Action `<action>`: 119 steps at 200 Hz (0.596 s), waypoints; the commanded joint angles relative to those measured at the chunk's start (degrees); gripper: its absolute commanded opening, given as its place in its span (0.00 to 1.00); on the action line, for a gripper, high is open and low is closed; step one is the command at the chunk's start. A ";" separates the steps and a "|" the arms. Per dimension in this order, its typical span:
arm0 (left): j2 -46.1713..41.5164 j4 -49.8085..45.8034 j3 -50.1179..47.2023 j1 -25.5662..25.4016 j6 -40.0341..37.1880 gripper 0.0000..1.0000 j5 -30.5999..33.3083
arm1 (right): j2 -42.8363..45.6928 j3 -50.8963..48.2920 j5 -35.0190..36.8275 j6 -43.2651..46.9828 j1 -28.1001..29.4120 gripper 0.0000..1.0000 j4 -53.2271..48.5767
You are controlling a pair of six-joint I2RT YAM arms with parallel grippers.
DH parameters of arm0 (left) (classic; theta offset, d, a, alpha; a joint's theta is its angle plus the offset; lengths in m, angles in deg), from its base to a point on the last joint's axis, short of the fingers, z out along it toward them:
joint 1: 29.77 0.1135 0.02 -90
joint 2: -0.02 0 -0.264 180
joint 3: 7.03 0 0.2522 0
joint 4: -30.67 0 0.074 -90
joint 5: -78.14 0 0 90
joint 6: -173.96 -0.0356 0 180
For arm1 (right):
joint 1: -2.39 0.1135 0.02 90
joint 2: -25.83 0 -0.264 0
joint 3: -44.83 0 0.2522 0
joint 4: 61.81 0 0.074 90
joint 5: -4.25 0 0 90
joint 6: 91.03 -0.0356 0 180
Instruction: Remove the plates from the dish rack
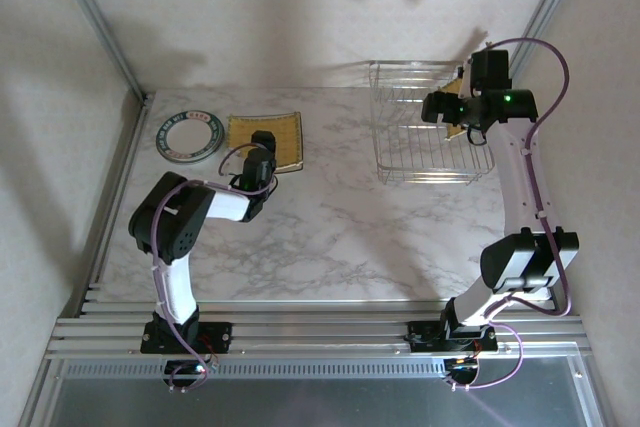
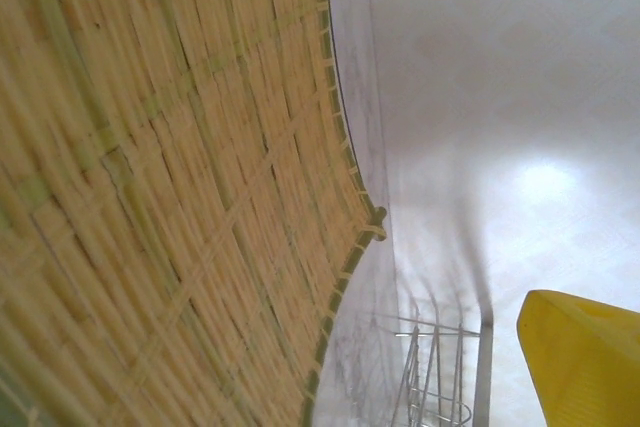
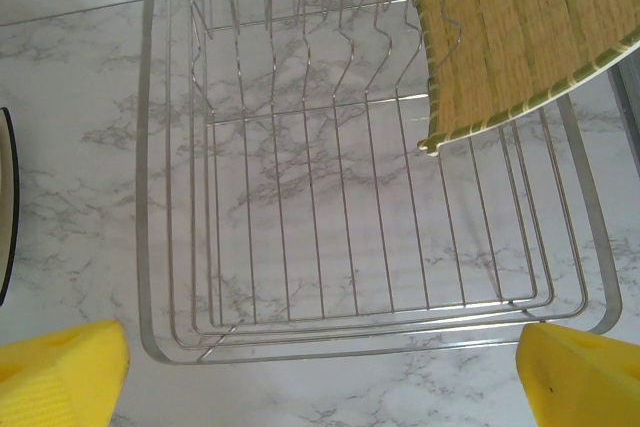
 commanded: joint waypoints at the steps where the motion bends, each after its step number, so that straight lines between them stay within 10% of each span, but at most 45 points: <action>1: -2.35 -6.48 0.62 0.08 -0.72 1.00 -2.05 | 1.59 -0.76 -1.21 -0.95 -0.12 0.99 0.99; 119: -4.70 -15.28 2.25 2.65 -6.01 1.00 -10.25 | 3.76 -2.87 -1.55 -1.96 -0.11 0.99 2.39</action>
